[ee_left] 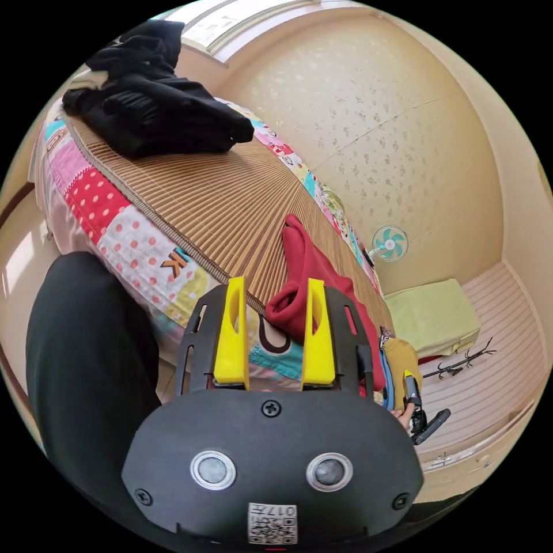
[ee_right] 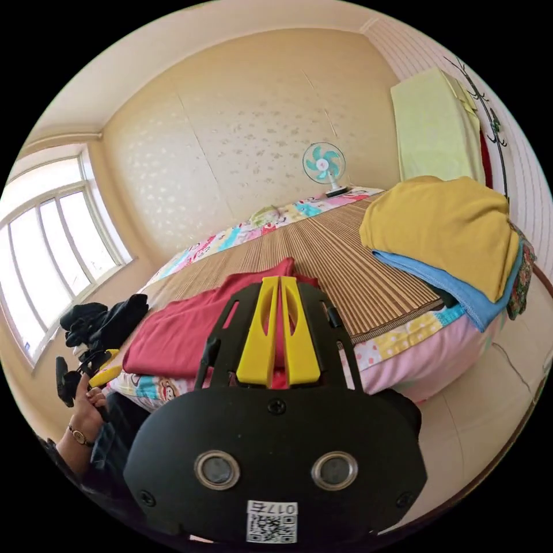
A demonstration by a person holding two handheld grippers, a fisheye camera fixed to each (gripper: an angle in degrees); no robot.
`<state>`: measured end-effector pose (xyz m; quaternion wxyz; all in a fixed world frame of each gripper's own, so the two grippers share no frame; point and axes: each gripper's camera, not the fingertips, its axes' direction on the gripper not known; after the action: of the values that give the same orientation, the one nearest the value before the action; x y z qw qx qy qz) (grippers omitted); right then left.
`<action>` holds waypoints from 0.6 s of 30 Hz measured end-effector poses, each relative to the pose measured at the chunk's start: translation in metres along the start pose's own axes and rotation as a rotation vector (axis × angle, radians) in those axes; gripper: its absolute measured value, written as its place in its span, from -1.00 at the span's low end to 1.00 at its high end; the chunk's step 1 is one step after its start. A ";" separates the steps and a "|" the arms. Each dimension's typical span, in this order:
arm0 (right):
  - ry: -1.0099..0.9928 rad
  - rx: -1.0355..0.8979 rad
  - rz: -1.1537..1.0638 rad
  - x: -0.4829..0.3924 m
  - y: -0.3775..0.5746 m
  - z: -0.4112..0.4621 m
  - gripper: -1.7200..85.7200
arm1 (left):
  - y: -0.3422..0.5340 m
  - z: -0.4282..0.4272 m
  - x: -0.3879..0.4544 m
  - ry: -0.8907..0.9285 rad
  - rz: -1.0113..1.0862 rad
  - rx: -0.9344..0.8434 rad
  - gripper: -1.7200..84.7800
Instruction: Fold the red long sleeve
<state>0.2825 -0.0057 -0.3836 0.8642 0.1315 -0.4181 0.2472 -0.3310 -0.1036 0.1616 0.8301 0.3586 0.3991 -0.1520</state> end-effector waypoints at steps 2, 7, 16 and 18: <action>-0.012 -0.006 -0.128 -0.032 0.004 0.014 -0.95 | 0.000 0.006 -0.004 0.025 -0.015 -0.027 -0.62; 0.184 -0.330 -0.150 -0.037 0.033 0.092 -0.95 | 0.003 0.016 -0.010 0.064 -0.074 -0.074 -0.65; 0.078 -0.243 -0.054 -0.021 0.020 0.073 -0.95 | -0.001 0.009 0.016 0.263 -0.199 -0.059 -0.83; 0.048 -0.242 -0.020 -0.015 0.014 0.069 -0.95 | -0.006 0.011 0.062 0.326 -0.081 -0.021 -0.84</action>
<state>0.2217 -0.0285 -0.3523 0.8859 0.0244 -0.4228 0.1892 -0.2888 -0.1136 0.1157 0.7512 0.3534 0.5441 -0.1212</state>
